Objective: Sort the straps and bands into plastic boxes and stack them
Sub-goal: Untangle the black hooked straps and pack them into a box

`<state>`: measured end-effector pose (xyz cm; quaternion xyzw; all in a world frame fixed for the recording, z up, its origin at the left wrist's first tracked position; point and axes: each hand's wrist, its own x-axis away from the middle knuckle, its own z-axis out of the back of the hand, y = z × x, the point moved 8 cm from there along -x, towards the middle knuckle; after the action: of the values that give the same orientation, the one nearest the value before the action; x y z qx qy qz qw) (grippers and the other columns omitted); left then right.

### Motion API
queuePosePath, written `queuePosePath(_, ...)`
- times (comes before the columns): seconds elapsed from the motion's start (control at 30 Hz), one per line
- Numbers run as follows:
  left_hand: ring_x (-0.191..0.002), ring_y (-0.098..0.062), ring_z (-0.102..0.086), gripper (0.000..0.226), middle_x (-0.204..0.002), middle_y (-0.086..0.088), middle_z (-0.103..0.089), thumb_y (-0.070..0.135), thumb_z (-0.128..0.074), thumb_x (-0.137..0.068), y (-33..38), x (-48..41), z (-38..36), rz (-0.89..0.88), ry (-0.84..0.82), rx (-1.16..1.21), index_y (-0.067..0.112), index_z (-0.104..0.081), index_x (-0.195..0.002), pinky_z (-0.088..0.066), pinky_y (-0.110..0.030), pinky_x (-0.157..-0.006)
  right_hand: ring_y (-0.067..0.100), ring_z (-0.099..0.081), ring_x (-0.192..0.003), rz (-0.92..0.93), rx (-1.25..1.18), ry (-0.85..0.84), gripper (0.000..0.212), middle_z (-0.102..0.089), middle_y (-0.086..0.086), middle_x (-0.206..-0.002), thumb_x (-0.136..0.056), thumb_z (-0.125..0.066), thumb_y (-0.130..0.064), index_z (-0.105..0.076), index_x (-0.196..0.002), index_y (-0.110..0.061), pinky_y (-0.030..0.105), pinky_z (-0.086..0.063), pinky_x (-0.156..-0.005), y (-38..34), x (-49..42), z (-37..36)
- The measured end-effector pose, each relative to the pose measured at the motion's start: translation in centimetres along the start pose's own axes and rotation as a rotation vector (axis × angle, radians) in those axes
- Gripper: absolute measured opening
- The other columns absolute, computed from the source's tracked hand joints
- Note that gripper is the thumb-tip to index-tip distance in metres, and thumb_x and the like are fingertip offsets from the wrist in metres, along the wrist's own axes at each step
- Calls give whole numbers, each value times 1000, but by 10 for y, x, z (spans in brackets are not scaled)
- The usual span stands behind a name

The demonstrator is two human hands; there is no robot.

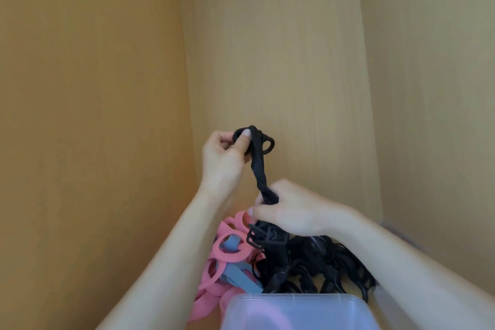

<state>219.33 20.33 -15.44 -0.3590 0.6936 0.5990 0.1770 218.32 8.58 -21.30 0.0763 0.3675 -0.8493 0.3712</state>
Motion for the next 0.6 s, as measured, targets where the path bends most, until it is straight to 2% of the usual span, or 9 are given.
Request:
queuePosePath(0.07, -89, -30, -73, 16, -101, -24, -74, 13, -64, -98, 4, 1, -4, 80, -41, 180, 9, -53, -88, -56, -29, -73, 15, -23, -49, 26, -6, 23, 46, -26, -7, -52, -96, -56, -24, -32, -57, -16, 30, -22, -53, -3, -2, -3)
queuePosePath(0.13, -85, -28, -75, 13, -97, -21, -76, 14, -61, -100, 10, 3, -11, 129, -120, 292, 3, -55, -97, -59, -31, -75, 16, -21, -51, 47, 0, 36, 44, -23, -5, -54, -96, -55, -25, -31, -60, -13, 30, -20, -53, -5, -3, -3)
queuePosePath(0.2, -82, -22, -74, 35, -98, -14, -76, 18, -58, -101, 16, 5, -19, 155, -234, 331, -8, -54, -123, -59, -30, -76, 16, -23, -51, 52, 8, 35, 44, -25, -4, -55, -96, -56, -29, -35, -62, -11, 28, -22, -52, -2, -3, 0)
queuePosePath(0.27, -83, -17, -72, 43, -98, -8, -75, 23, -54, -103, 23, 10, -27, 164, -342, 324, -7, -50, -133, -54, -29, -76, 16, -29, -53, 27, -10, 51, 43, -31, -2, -57, -94, -60, -34, -41, -64, -9, 28, -27, -56, 4, -3, 6)
queuePosePath(0.37, -80, -15, -67, 25, -91, -2, -72, 24, -51, -103, 29, 19, -37, 169, -498, 297, 2, -59, -112, -44, -30, -76, 16, -36, -55, -45, -21, 122, 38, -38, -4, -59, -89, -67, -40, -47, -67, -16, 32, -32, -62, 19, -2, 20)
queuePosePath(0.43, -78, -16, -63, 19, -87, -3, -69, 21, -53, -99, 31, 26, -45, 161, -612, 275, 8, -67, -95, -43, -31, -78, 14, -37, -54, -62, 0, 174, 39, -39, -5, -57, -90, -67, -39, -45, -65, -19, 32, -33, -64, 27, 1, 31)
queuePosePath(0.53, -70, -18, -61, 17, -76, -4, -67, 16, -56, -89, 30, 38, -55, 134, -799, 166, 11, -66, -76, -49, -25, -71, 19, -47, -63, -81, 10, 228, 31, -55, 14, -65, -89, -69, -30, -58, -69, -9, 34, -38, -67, 36, 6, 49)
queuePosePath(0.6, -62, -15, -58, 18, -67, -1, -65, 13, -58, -84, 24, 43, -59, 124, -879, 45, 16, -66, -67, -48, -22, -66, 19, -48, -64, -123, 26, 306, 21, -59, 12, -65, -87, -68, -18, -62, -74, -2, 33, -40, -65, 44, 11, 66)
